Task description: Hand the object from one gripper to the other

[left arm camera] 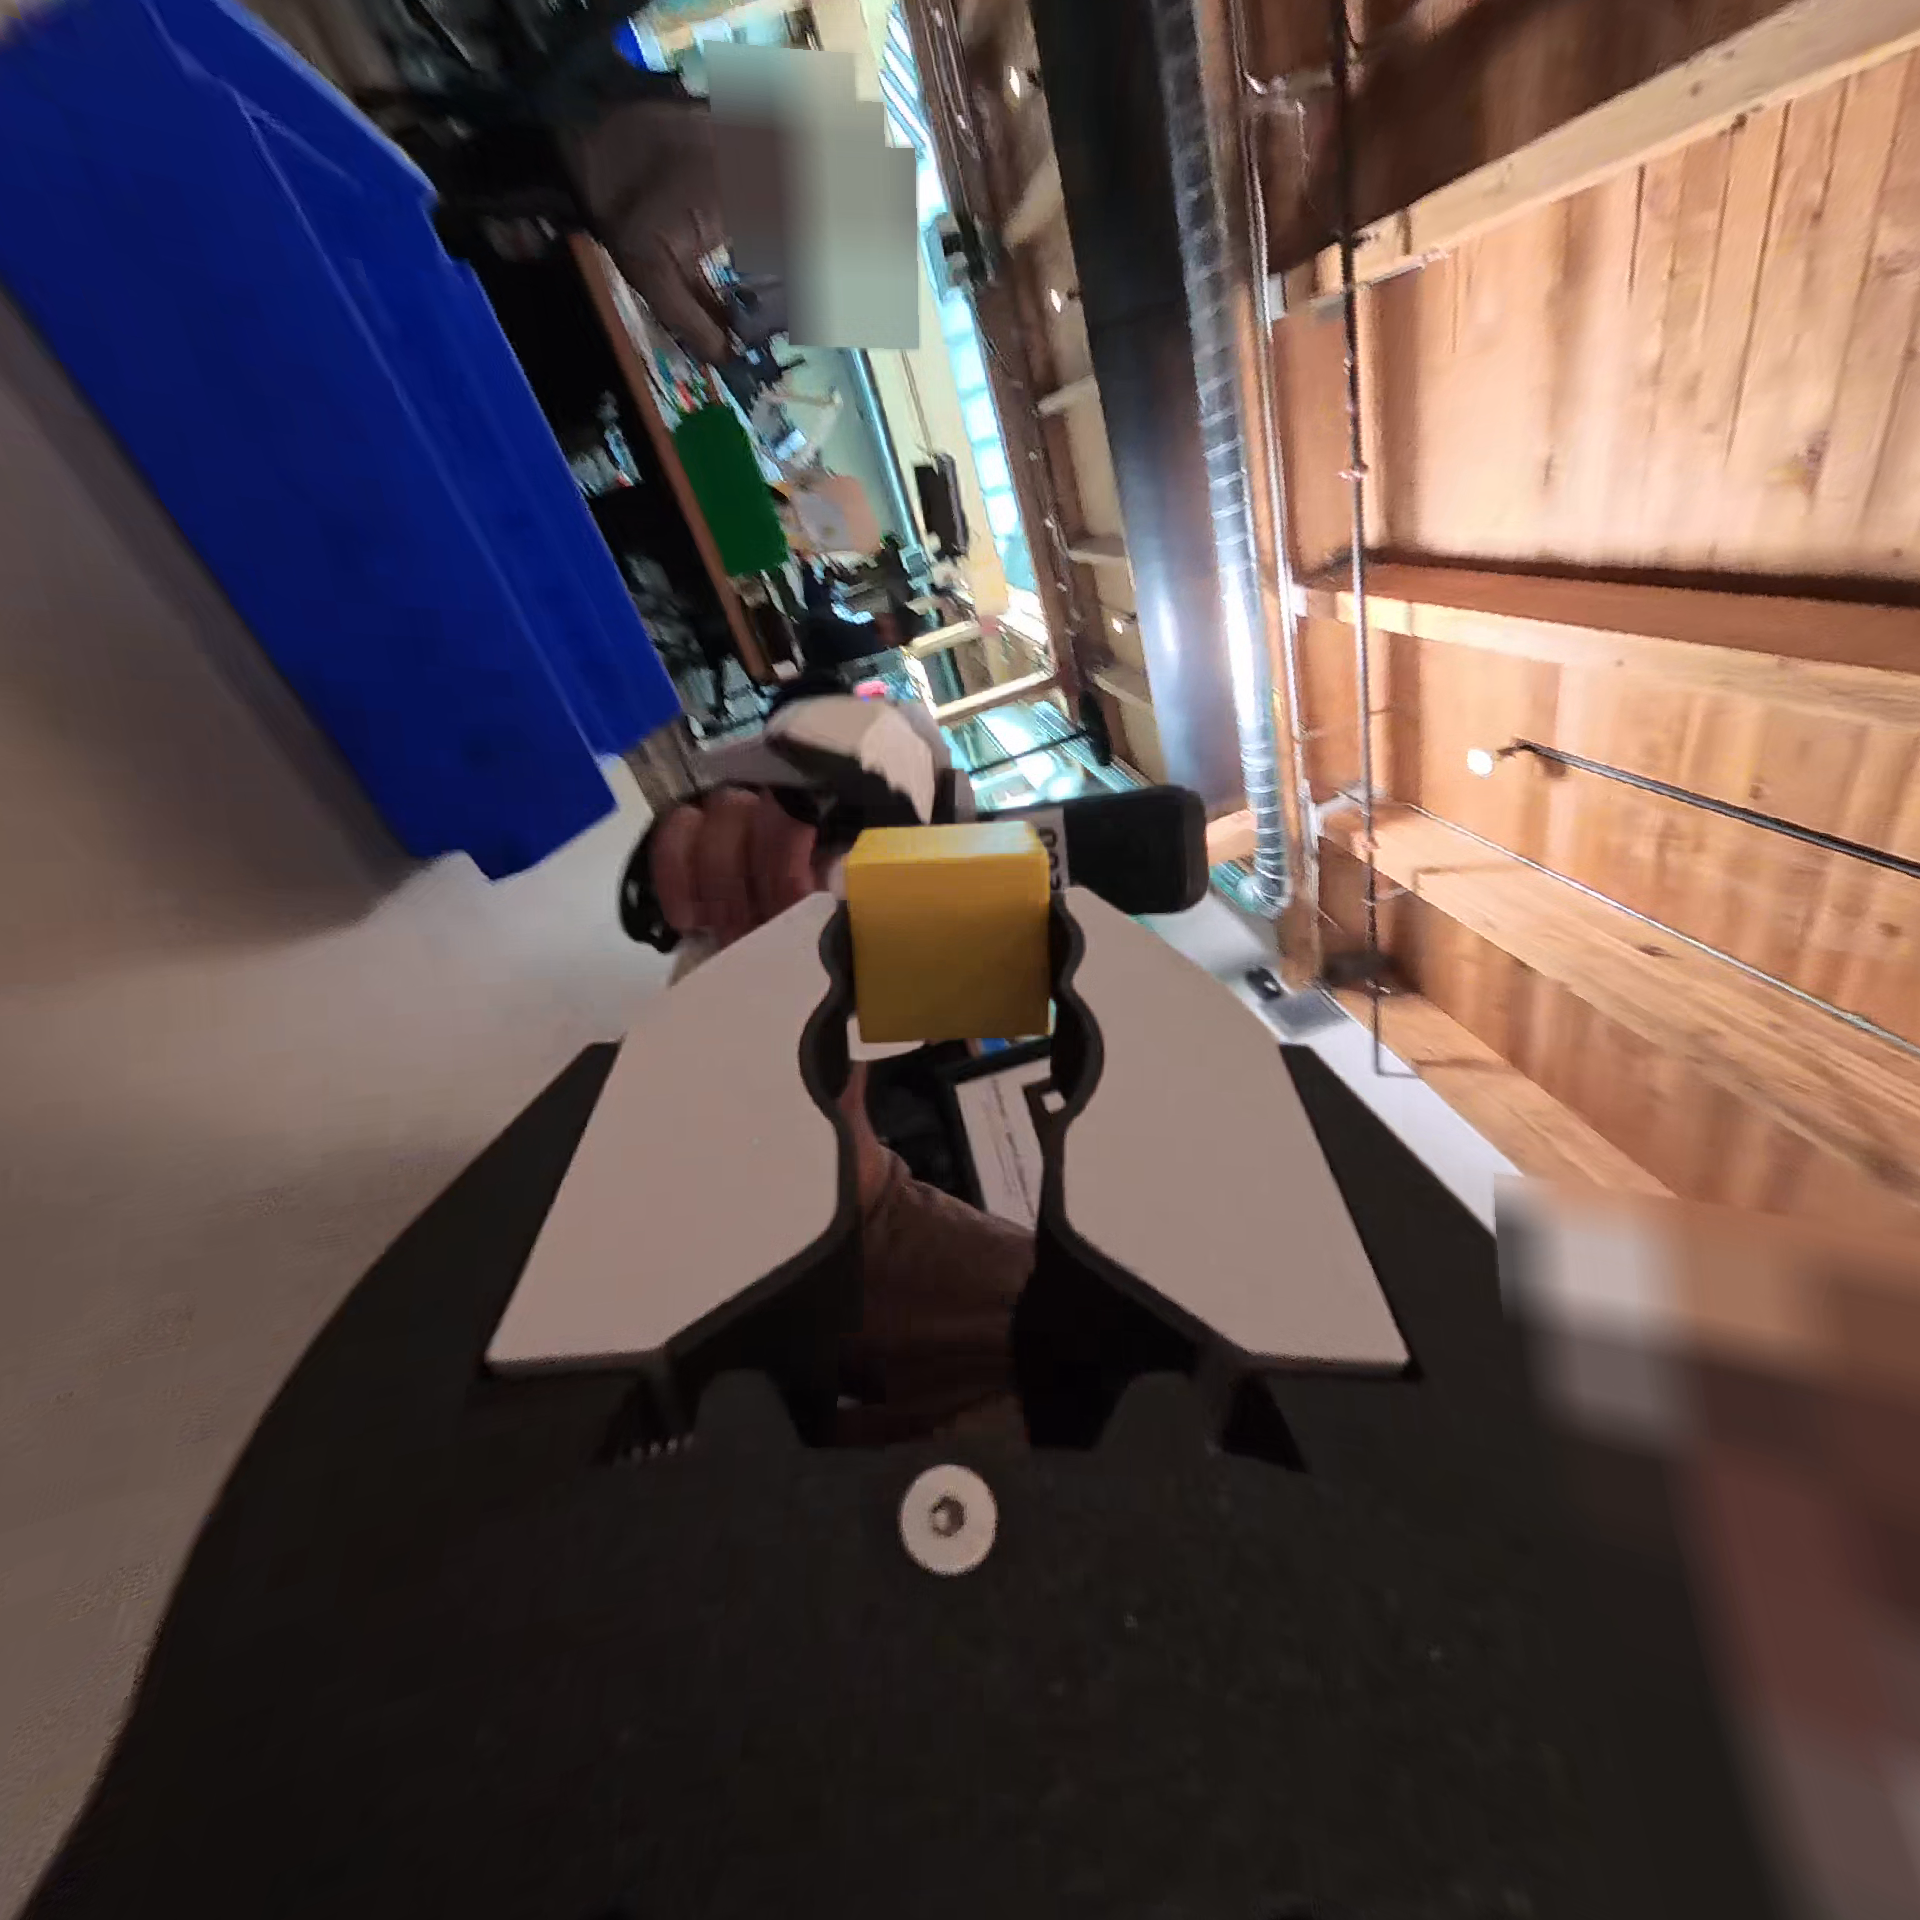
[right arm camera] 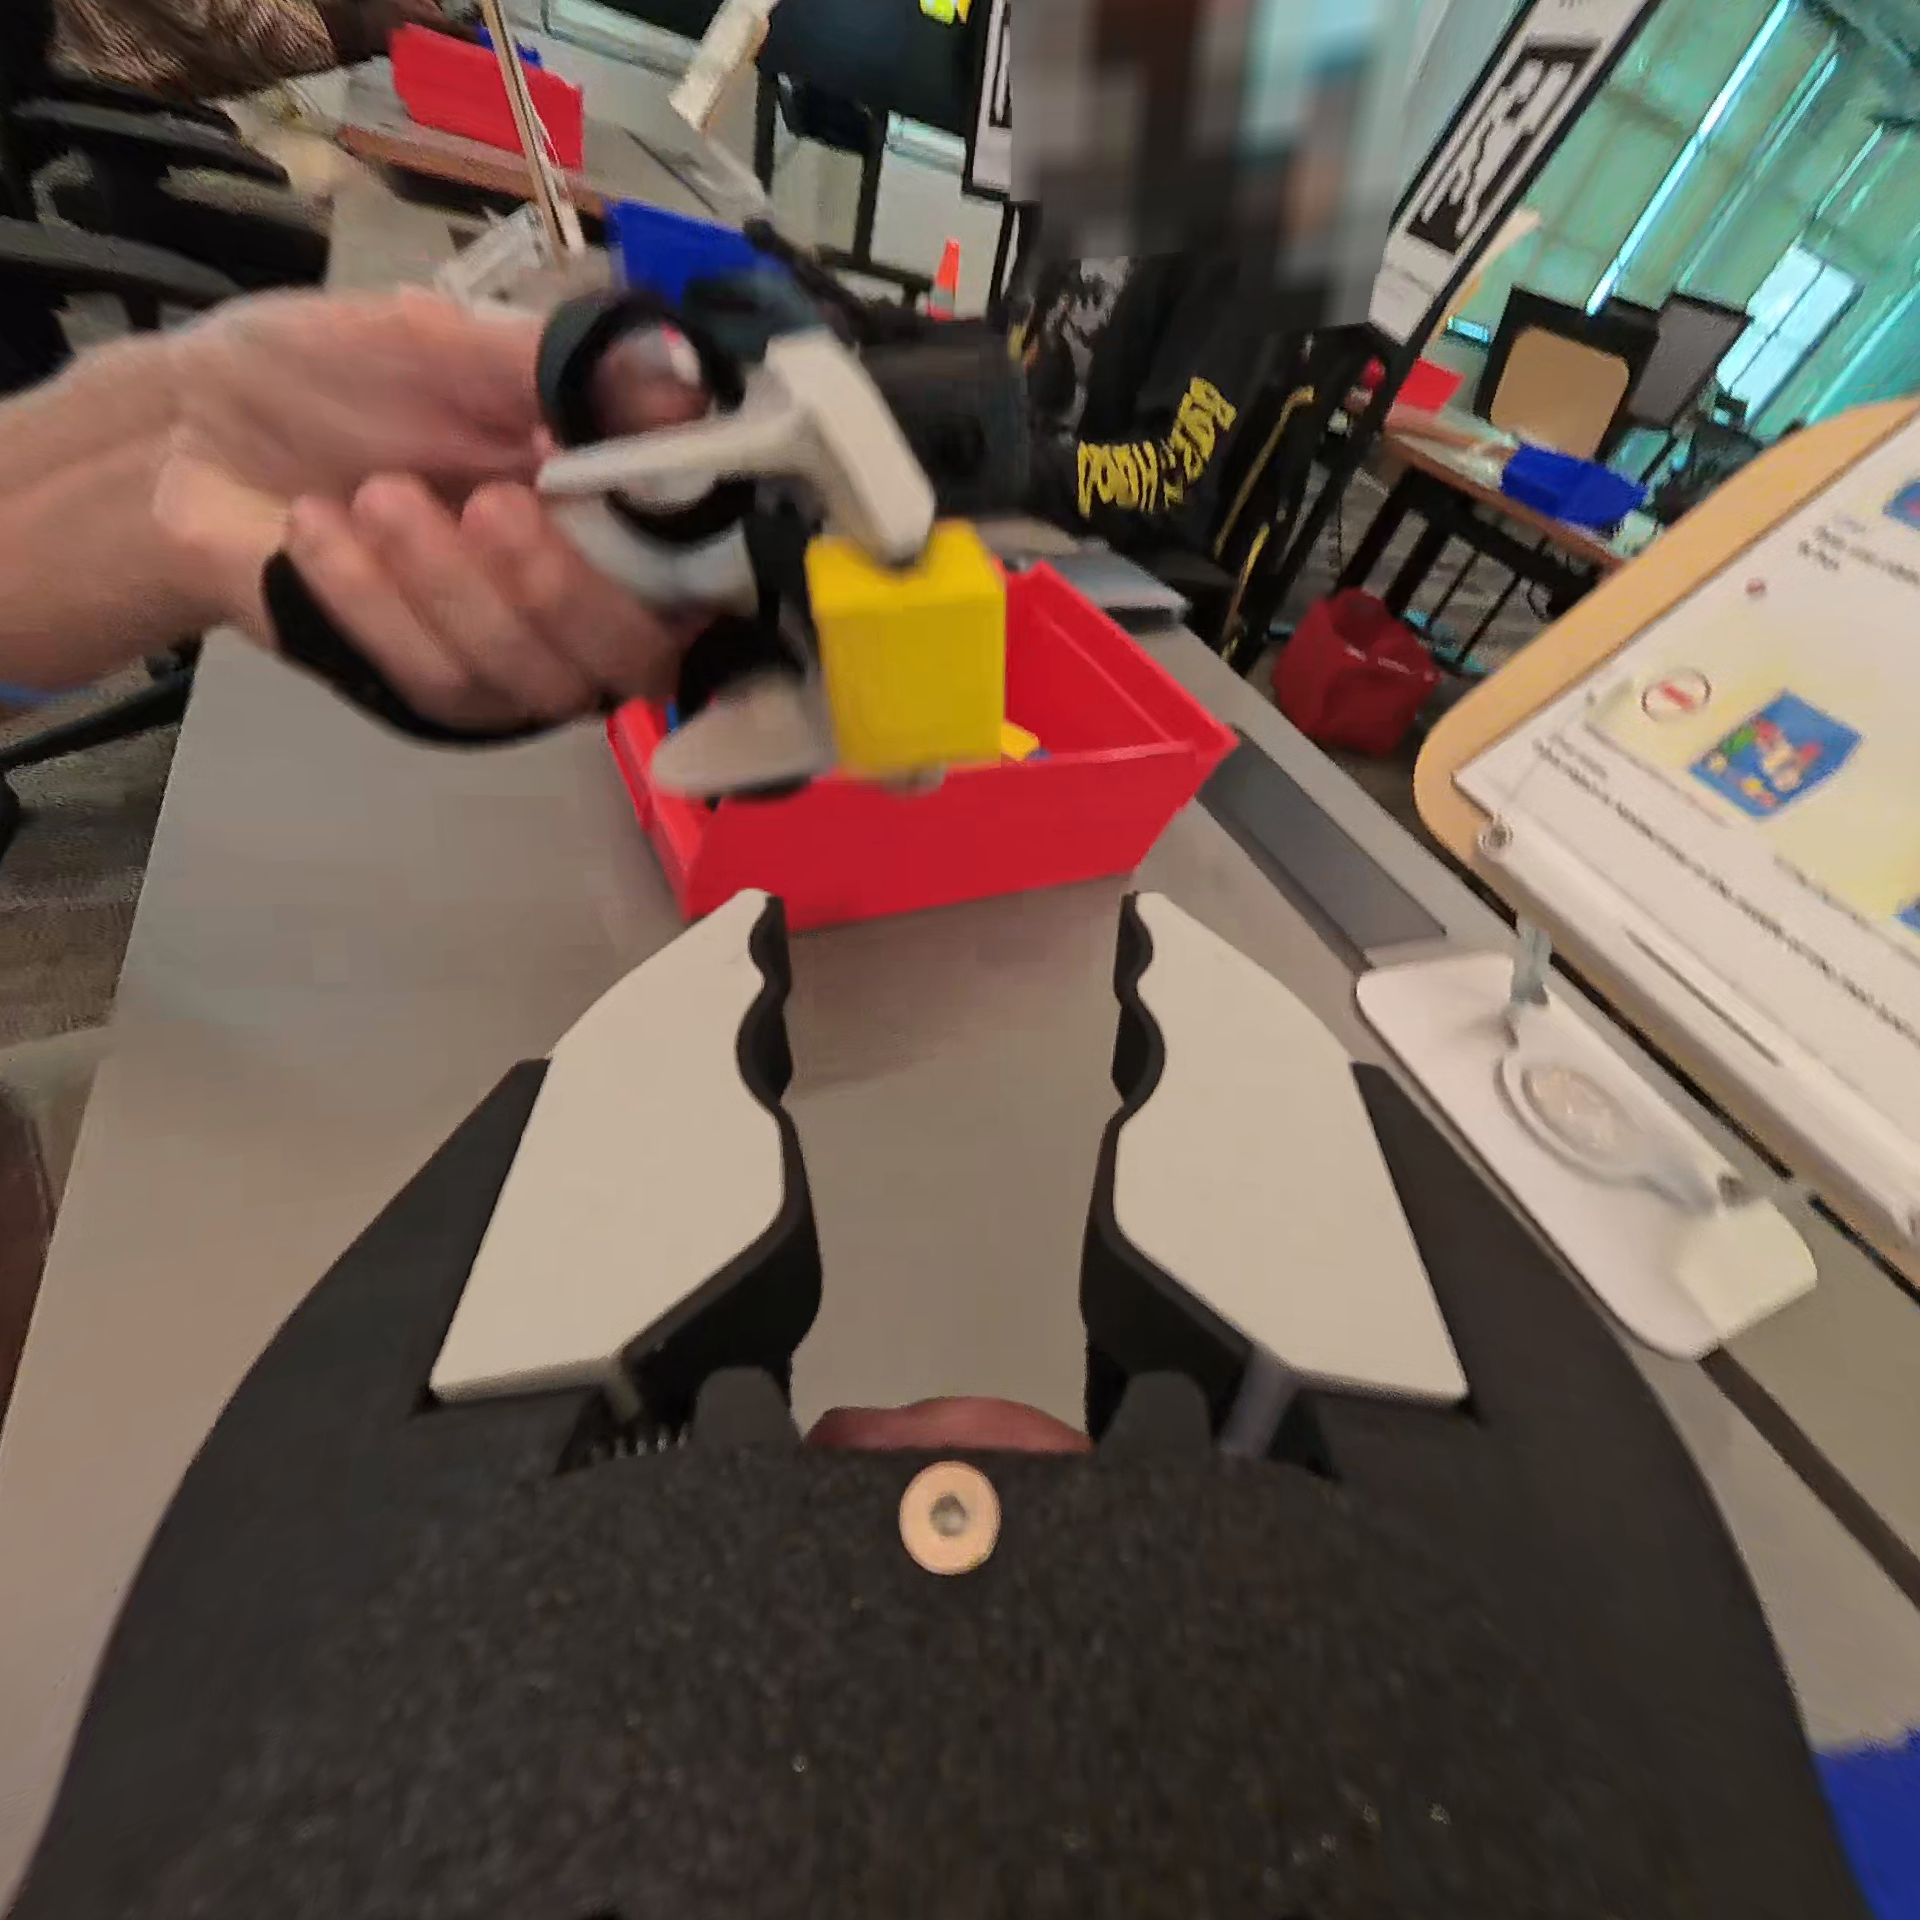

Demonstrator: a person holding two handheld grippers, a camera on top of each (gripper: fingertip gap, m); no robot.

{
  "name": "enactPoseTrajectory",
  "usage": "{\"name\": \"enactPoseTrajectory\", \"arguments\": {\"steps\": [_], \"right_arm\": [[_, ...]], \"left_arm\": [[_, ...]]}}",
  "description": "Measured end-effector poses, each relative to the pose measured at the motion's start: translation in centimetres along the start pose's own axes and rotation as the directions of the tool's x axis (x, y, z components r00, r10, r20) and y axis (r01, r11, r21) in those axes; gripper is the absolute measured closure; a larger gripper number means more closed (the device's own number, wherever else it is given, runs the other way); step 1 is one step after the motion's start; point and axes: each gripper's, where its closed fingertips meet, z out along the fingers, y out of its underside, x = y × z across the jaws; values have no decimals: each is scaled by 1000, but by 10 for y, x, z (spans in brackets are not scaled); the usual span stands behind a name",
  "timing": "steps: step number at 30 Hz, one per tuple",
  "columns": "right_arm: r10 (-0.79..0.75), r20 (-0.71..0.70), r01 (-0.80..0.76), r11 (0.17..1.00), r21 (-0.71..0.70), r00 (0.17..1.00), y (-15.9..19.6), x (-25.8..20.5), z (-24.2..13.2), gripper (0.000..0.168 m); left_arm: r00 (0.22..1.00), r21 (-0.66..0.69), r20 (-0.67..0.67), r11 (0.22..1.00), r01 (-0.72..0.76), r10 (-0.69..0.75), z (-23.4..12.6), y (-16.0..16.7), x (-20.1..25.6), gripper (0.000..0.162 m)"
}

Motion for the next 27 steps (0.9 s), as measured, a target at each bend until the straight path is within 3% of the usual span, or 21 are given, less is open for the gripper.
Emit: {"name": "enactPoseTrajectory", "arguments": {"steps": [5,7,10,11,13,16,20,24,27], "right_arm": [[15,108,-28,992,120,994,-21,-15,11,117],[-35,83,23,988,151,996,-23,-18,7,134],[-48,71,39,991,127,996,-19,-18,5,134],[-45,73,36,992,121,996,-19,-18,4,134],[-53,51,47,993,107,997,-20,-13,-3,134],[-39,-31,42,995,88,999,-30,14,-30,134],[63,-237,-41,994,97,969,-40,85,-101,134],[185,-561,-255,966,-49,807,29,175,-183,134],[325,-662,-551,819,-160,676,120,200,-211,134]], "left_arm": [[998,-37,-30,998,55,-56,20,14,-4,128],[997,-32,-21,997,76,-77,22,16,-10,128],[994,-47,-46,994,98,-100,23,18,-14,128],[994,-53,-47,994,95,-98,22,18,-15,126],[999,-39,-10,998,46,-47,17,15,-17,108],[989,-67,117,994,-81,88,2,12,-17,101],[940,-190,251,964,-185,230,-16,20,-6,103],[877,-340,336,913,-226,342,-26,41,1,106],[845,-440,367,873,-212,390,-29,57,-2,108]]}}
